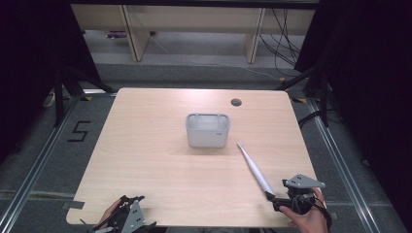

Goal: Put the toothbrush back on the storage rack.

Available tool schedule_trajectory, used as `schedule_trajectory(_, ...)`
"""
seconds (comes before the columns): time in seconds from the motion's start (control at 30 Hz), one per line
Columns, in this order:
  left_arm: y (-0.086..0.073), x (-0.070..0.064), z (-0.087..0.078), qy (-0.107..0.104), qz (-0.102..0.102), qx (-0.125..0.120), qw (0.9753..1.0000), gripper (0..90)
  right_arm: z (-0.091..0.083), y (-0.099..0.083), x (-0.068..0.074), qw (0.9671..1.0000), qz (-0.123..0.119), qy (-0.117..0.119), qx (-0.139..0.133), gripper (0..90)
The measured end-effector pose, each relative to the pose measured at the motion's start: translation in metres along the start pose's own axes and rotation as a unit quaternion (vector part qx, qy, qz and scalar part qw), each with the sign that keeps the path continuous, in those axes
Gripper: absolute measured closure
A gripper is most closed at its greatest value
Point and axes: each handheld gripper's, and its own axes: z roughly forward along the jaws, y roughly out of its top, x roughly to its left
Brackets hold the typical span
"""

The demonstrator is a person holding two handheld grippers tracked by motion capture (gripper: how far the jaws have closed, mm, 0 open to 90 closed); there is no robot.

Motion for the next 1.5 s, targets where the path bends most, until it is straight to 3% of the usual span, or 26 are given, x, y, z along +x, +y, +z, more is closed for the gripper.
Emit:
schedule_trajectory(0.1, 0.000, 0.001, 0.000, -0.002, 0.006, 0.002, 1.0000, 15.4, -0.002, 0.001, 0.001, 0.9999, -0.001, -0.009, 0.006, 22.0)
schedule_trajectory(0.13, 0.000, 0.002, 0.000, -0.005, 0.006, 0.002, 1.0000, 15.4, -0.002, 0.002, 0.004, 0.9998, 0.016, -0.009, 0.006, 21.6)
schedule_trajectory(0.2, 0.000, 0.001, 0.000, -0.004, 0.004, -0.001, 1.0000, 15.4, 0.000, 0.005, 0.000, 0.9999, -0.012, -0.002, 0.007, 22.0)
schedule_trajectory(0.27, 0.000, 0.000, 0.001, 0.002, 0.005, 0.001, 1.0000, 15.4, -0.001, 0.008, 0.003, 0.9999, 0.000, -0.005, 0.016, 22.0)
schedule_trajectory(0.33, 0.000, 0.002, 0.000, -0.006, 0.006, 0.003, 1.0000, 15.4, 0.000, 0.013, 0.004, 0.9997, 0.004, -0.010, 0.023, 23.7)
schedule_trajectory(0.37, 0.000, 0.002, 0.000, -0.006, 0.006, 0.001, 1.0000, 15.4, 0.001, 0.016, 0.002, 0.9996, -0.010, -0.014, 0.023, 23.9)
schedule_trajectory(0.4, 0.000, 0.002, 0.000, -0.005, 0.005, 0.002, 1.0000, 15.3, 0.001, 0.018, 0.005, 0.9993, 0.010, -0.010, 0.036, 24.4)
schedule_trajectory(0.53, 0.001, 0.001, 0.000, 0.000, 0.005, 0.001, 1.0000, 15.2, 0.003, 0.026, 0.002, 0.9990, -0.010, -0.006, 0.043, 27.3)
schedule_trajectory(0.63, 0.000, 0.001, 0.000, -0.002, 0.004, 0.000, 1.0000, 15.2, 0.006, 0.029, 0.003, 0.9986, 0.009, -0.008, 0.052, 29.6)
schedule_trajectory(0.7, 0.000, 0.002, 0.000, -0.007, 0.006, 0.002, 1.0000, 15.2, 0.009, 0.032, 0.000, 0.9982, -0.011, -0.009, 0.058, 31.4)
schedule_trajectory(0.77, 0.000, 0.001, 0.000, 0.000, 0.006, 0.002, 1.0000, 15.2, 0.013, 0.036, -0.001, 0.9977, -0.006, -0.004, 0.067, 32.5)
schedule_trajectory(0.9, 0.000, 0.001, 0.000, -0.007, 0.005, 0.001, 1.0000, 15.2, 0.021, 0.046, -0.004, 0.9969, -0.026, -0.004, 0.075, 34.6)
schedule_trajectory(0.97, 0.000, 0.002, 0.000, -0.007, 0.006, 0.002, 1.0000, 15.2, 0.024, 0.052, -0.001, 0.9962, -0.012, -0.001, 0.086, 34.9)
schedule_trajectory(1.13, 0.000, 0.002, 0.000, -0.007, 0.006, 0.002, 1.0000, 15.2, 0.026, 0.067, -0.005, 0.9950, -0.021, -0.003, 0.097, 35.4)
schedule_trajectory(1.17, 0.001, 0.001, 0.000, 0.002, 0.007, 0.001, 1.0000, 15.1, 0.026, 0.068, -0.005, 0.9950, -0.022, -0.002, 0.098, 35.5)
schedule_trajectory(1.23, 0.001, 0.001, 0.000, -0.003, 0.005, -0.001, 1.0000, 15.2, 0.030, 0.072, -0.007, 0.9957, -0.018, -0.006, 0.091, 35.5)
schedule_trajectory(1.27, 0.001, 0.001, 0.000, -0.002, 0.005, 0.000, 1.0000, 15.2, 0.030, 0.075, -0.008, 0.9946, -0.020, -0.006, 0.102, 35.8)
schedule_trajectory(1.3, 0.000, 0.001, 0.001, 0.001, 0.005, 0.000, 1.0000, 15.2, 0.032, 0.075, -0.007, 0.9945, -0.013, -0.005, 0.103, 36.2)
schedule_trajectory(1.33, 0.001, 0.002, 0.000, -0.006, 0.008, 0.003, 0.9999, 15.2, 0.034, 0.076, -0.008, 0.9945, -0.024, -0.006, 0.102, 36.7)
schedule_trajectory(1.5, 0.001, 0.002, 0.001, -0.007, 0.005, -0.001, 1.0000, 15.2, 0.040, 0.078, -0.010, 0.9935, -0.027, -0.004, 0.111, 38.5)
